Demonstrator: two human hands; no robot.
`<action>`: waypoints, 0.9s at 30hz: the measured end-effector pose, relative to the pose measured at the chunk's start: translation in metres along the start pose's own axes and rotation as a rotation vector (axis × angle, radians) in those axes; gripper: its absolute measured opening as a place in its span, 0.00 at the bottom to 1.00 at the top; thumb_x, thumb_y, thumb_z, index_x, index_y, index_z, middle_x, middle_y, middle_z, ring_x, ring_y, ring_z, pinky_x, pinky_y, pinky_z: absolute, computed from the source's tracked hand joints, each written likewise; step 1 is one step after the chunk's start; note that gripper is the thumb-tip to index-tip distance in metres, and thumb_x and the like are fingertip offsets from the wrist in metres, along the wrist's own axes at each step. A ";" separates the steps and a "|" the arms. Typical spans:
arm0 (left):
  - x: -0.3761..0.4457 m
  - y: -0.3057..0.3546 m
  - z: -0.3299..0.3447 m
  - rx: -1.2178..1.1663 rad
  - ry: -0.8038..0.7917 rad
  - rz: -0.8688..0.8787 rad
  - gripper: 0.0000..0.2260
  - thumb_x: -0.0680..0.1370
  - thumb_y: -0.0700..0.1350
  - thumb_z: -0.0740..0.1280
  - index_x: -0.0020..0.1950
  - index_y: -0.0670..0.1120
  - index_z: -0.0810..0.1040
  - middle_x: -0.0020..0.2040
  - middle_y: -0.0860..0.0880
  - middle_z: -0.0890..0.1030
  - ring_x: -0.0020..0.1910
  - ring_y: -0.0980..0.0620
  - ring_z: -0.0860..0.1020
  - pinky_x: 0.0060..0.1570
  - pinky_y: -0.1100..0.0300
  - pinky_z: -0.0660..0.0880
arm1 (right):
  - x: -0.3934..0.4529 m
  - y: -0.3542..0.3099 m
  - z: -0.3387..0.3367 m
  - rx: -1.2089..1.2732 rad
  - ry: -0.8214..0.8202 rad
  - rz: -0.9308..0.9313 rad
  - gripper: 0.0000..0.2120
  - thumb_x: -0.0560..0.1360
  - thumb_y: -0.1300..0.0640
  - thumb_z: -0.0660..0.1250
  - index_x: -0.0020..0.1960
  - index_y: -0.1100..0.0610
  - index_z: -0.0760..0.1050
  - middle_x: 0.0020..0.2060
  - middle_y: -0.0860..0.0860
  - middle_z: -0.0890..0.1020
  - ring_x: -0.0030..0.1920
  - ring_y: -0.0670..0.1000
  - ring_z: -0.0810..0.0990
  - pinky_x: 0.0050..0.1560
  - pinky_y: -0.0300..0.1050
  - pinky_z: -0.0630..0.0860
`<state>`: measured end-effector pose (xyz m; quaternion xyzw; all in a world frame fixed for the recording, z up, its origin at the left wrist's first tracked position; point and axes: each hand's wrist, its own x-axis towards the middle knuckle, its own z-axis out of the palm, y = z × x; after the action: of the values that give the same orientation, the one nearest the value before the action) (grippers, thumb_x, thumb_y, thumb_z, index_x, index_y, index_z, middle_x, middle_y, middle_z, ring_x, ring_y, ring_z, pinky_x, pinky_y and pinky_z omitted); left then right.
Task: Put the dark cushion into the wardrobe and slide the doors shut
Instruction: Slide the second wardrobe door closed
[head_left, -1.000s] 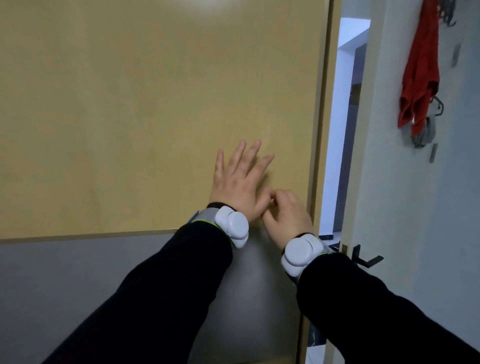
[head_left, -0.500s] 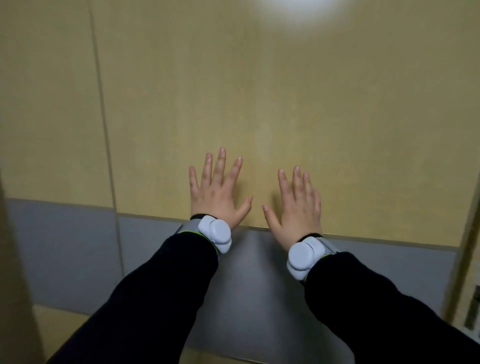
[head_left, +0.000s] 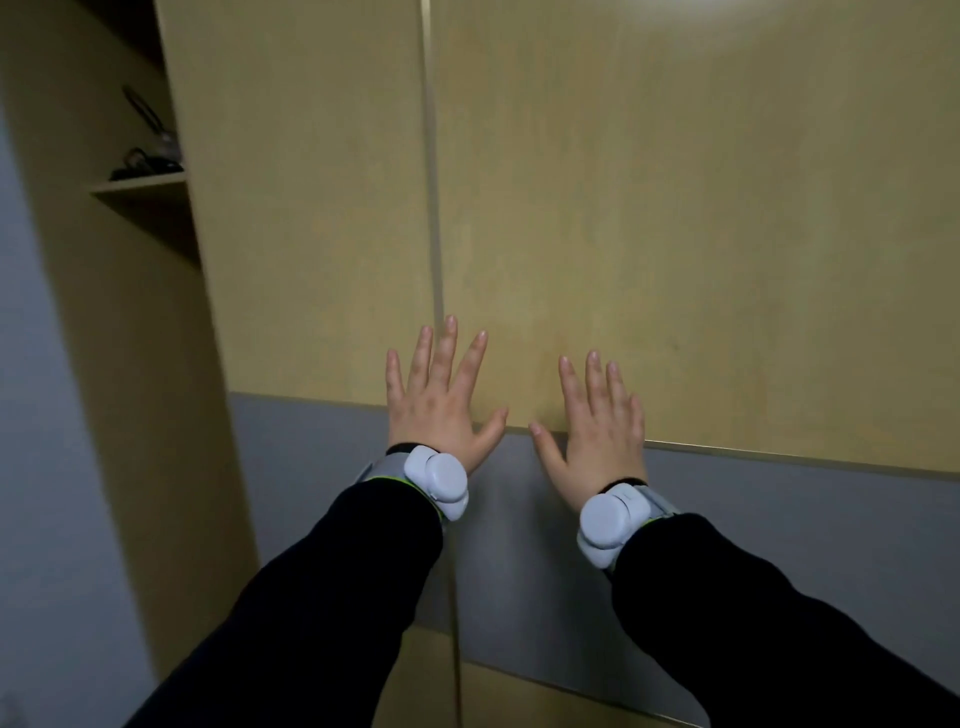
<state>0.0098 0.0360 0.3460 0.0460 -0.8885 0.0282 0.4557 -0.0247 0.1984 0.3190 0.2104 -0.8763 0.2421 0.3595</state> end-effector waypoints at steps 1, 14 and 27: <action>-0.003 -0.016 0.000 0.009 -0.001 -0.006 0.36 0.69 0.64 0.52 0.76 0.54 0.52 0.78 0.48 0.52 0.77 0.45 0.50 0.71 0.38 0.44 | 0.000 -0.012 0.008 0.003 -0.006 -0.008 0.38 0.68 0.36 0.44 0.76 0.49 0.46 0.77 0.53 0.49 0.76 0.56 0.46 0.73 0.60 0.47; -0.048 -0.179 -0.018 0.142 -0.043 -0.155 0.36 0.69 0.64 0.52 0.76 0.55 0.51 0.78 0.48 0.54 0.77 0.45 0.53 0.72 0.39 0.46 | 0.012 -0.150 0.098 0.093 -0.097 -0.134 0.38 0.68 0.36 0.43 0.75 0.47 0.46 0.77 0.53 0.49 0.77 0.55 0.45 0.73 0.59 0.46; -0.051 -0.273 0.019 0.187 -0.093 -0.243 0.35 0.70 0.63 0.52 0.76 0.55 0.50 0.78 0.49 0.54 0.77 0.47 0.54 0.73 0.44 0.43 | 0.062 -0.229 0.181 0.182 -0.142 -0.272 0.37 0.68 0.37 0.43 0.75 0.47 0.44 0.77 0.52 0.47 0.76 0.55 0.43 0.73 0.59 0.42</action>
<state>0.0535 -0.2348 0.2962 0.1966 -0.8901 0.0531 0.4077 -0.0370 -0.0995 0.3137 0.3751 -0.8374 0.2541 0.3058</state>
